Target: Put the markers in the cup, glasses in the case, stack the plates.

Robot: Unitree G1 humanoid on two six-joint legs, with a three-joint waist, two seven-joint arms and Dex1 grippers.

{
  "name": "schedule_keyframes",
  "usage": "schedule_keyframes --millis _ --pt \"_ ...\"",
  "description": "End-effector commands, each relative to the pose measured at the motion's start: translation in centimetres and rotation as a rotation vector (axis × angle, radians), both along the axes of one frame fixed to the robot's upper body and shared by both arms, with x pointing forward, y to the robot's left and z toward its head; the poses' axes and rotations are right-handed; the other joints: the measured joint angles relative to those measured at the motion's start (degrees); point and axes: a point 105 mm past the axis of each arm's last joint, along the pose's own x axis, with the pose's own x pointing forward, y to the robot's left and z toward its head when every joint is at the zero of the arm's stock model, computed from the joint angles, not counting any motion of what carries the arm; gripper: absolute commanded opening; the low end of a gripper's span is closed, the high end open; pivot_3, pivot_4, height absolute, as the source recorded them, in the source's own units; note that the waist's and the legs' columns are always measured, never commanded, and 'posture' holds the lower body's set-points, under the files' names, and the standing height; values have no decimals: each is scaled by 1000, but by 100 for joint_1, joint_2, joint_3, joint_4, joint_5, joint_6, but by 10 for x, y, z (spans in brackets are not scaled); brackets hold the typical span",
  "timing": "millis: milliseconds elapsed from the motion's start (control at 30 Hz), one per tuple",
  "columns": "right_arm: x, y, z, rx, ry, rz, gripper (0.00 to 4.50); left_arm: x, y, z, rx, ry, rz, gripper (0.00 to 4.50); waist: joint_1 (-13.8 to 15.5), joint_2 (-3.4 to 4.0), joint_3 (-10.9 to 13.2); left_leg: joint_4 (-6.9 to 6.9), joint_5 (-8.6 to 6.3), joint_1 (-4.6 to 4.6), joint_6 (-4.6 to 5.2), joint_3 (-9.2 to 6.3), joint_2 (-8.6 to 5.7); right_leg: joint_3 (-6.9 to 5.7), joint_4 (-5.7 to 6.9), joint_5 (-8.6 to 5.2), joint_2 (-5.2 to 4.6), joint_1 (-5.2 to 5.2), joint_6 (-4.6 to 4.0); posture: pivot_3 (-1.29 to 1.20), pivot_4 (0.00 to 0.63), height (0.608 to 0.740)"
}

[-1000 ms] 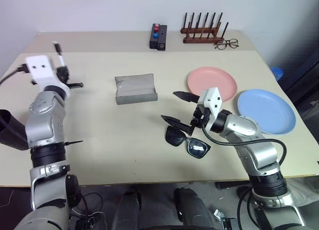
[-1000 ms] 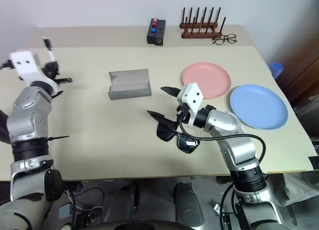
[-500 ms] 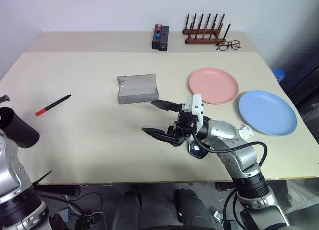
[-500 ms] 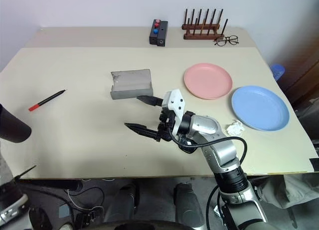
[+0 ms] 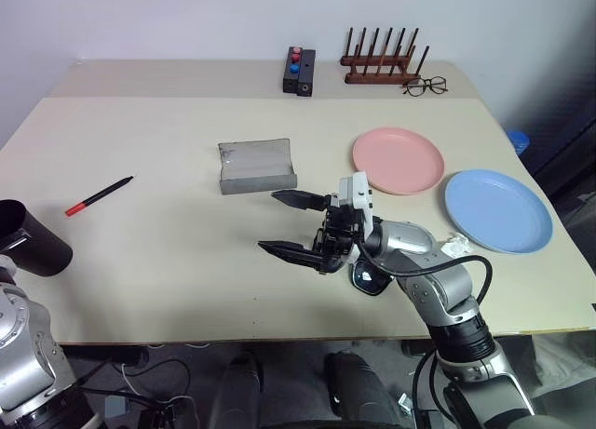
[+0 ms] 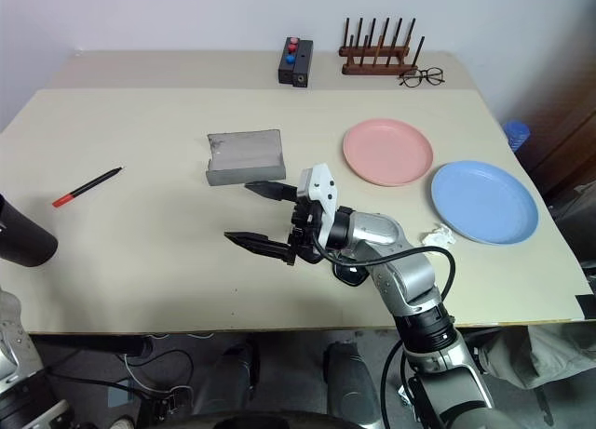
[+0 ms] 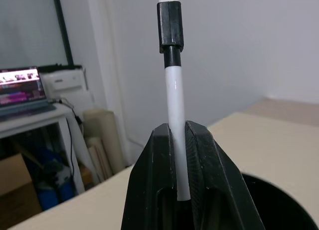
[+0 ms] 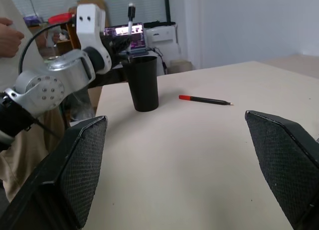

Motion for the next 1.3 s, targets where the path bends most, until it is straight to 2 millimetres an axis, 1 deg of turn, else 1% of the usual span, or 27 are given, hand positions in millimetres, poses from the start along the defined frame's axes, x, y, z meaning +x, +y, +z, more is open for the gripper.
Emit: schedule_keyframes --millis 33,267,433,533,633,667,833,933,1033,1067,1133,1200,1267,1300 --pt "-4 0 10 36 -28 6 4500 -2 -2 7 36 -26 8 101 1 0 0 0 0 0 0 0 0 0 0 0 0 0 0 0 150 738" --pt "-4 -1 10 42 -24 -1 4500 6 -9 -1 26 -11 -16 101 -4 0 0 0 0 -1 0 0 0 0 -2 0 0 0 -1 0 150 738" --pt "-4 -1 10 45 -18 -4 4500 7 -12 -3 20 -16 -19 101 -9 0 0 0 0 -1 0 0 0 0 -2 0 0 -1 -1 0 150 738" --pt "-4 -1 10 46 -18 -2 4500 8 -14 -4 13 -18 -17 1203 -8 0 0 -1 0 -1 0 0 0 0 -3 0 0 -1 -1 0 150 738" --pt "-4 -1 10 45 -18 3 4500 8 -15 -5 11 -15 -15 2712 -9 0 0 -1 0 -1 0 0 0 0 -3 -1 0 -1 -1 0 150 738" --pt "-4 -1 10 45 -18 4 4500 8 -15 -5 12 -14 -14 3142 -9 0 0 -1 0 -1 -1 0 0 0 -3 -1 0 -1 -2 0 150 738" --pt "-4 -1 10 44 -17 6 4500 8 -16 -4 14 -20 -6 3142 -8 0 0 -1 -1 -1 -1 0 0 0 -4 -1 0 -1 -2 0 150 738" --pt "-4 -1 10 43 -15 8 4500 9 -18 4 25 -44 -15 3142 -9 0 0 -1 -1 -2 -1 0 0 0 -5 -1 0 -1 -2 0 150 738" --pt "-4 -1 10 42 -13 10 4500 19 -26 22 49 -73 -74 3142 6 -1 0 -1 -1 -2 -1 0 0 0 -5 -1 0 -2 -2 0 150 738" --pt "-4 -1 10 41 -13 11 4500 25 -31 30 64 -83 -115 3142 10 -1 0 -1 -1 -3 -1 0 0 0 -6 -1 0 -2 -2 0 150 738" --pt "-4 -1 10 40 -11 12 4500 48 -51 52 93 -79 -269 3142 32 -2 0 0 -1 -5 -1 0 0 -1 -8 0 0 -2 -4 0 150 738" --pt "-4 0 10 40 -8 17 4500 66 -70 65 139 -28 -389 3142 51 -3 -1 0 0 -6 -2 -1 0 -2 -8 2 0 -3 -5 0 150 738" --pt "-4 1 10 41 -6 21 4500 80 -80 64 141 54 -471 3142 36 -2 -1 0 0 -8 -2 2 -1 0 -15 2 -2 -2 -6 0 150 738" --pt "-4 1 10 42 -5 21 4500 88 -81 57 121 133 -497 3142 17 -1 0 -2 0 -8 -2 2 -1 0 -17 2 -2 -2 -5 0 150 738"
